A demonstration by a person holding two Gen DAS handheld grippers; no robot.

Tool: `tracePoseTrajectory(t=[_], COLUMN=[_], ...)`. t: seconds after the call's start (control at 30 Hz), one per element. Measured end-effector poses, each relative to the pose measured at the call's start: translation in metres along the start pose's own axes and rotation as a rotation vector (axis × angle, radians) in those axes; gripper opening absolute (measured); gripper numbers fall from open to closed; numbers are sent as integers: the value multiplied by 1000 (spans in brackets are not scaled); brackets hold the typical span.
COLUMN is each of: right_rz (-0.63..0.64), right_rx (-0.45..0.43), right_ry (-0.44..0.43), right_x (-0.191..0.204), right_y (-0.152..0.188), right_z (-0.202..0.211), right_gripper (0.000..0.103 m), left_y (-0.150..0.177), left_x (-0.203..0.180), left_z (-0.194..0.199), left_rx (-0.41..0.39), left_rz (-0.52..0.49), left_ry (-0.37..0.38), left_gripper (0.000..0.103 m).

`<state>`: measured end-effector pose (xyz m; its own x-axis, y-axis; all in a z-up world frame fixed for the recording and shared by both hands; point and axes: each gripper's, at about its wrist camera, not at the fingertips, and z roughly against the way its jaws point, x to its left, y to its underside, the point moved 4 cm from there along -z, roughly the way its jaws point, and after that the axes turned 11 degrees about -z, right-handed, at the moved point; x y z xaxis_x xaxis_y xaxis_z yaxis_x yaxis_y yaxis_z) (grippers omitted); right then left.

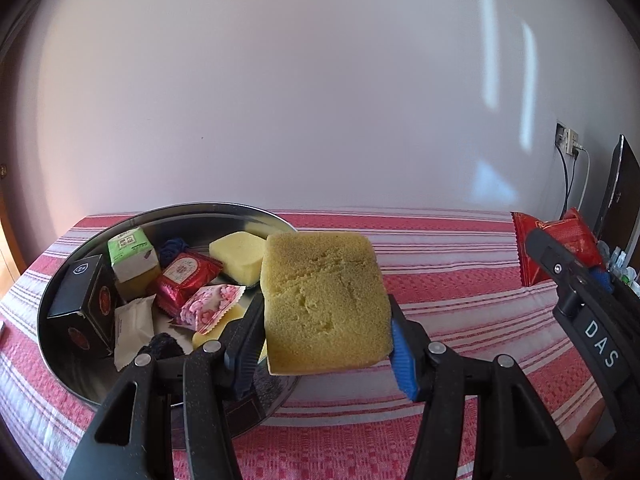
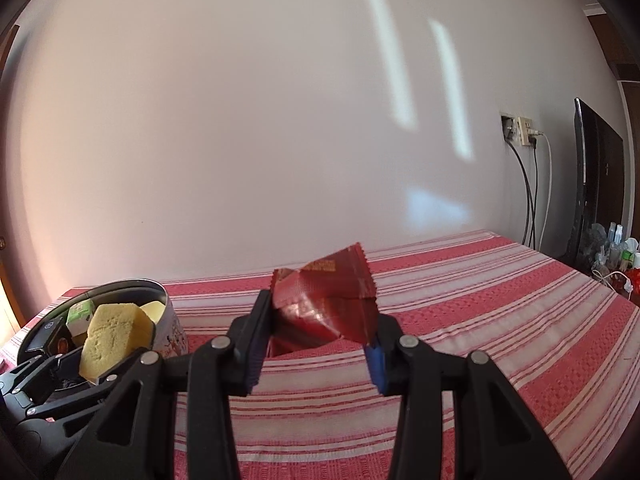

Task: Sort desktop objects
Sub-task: 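Carry the yellow sponge and red packet over the silver tin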

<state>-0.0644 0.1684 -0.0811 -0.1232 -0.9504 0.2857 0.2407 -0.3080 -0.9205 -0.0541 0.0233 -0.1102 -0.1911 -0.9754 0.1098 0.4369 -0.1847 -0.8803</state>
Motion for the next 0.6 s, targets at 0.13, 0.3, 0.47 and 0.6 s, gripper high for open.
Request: tracePoseTrajectory(t=[0.13, 0.3, 0.47, 0.6], right_rz=[-8, -14, 1, 12], right_rx=[16, 38, 43, 55], right_ry=[-10, -75, -155, -220], right_x=[10, 32, 63, 89], right_y=[7, 16, 22, 25], right_z=[4, 9, 16, 21], right_gripper=[42, 42, 42, 42], left_y=[5, 9, 14, 17], left_x=[15, 44, 78, 101], left_z=[12, 26, 34, 38], left_rx=[-13, -12, 5, 13], left_rz=[-1, 22, 78, 110], left_ry=[-47, -105, -148, -183], left_gripper=[58, 58, 58, 58])
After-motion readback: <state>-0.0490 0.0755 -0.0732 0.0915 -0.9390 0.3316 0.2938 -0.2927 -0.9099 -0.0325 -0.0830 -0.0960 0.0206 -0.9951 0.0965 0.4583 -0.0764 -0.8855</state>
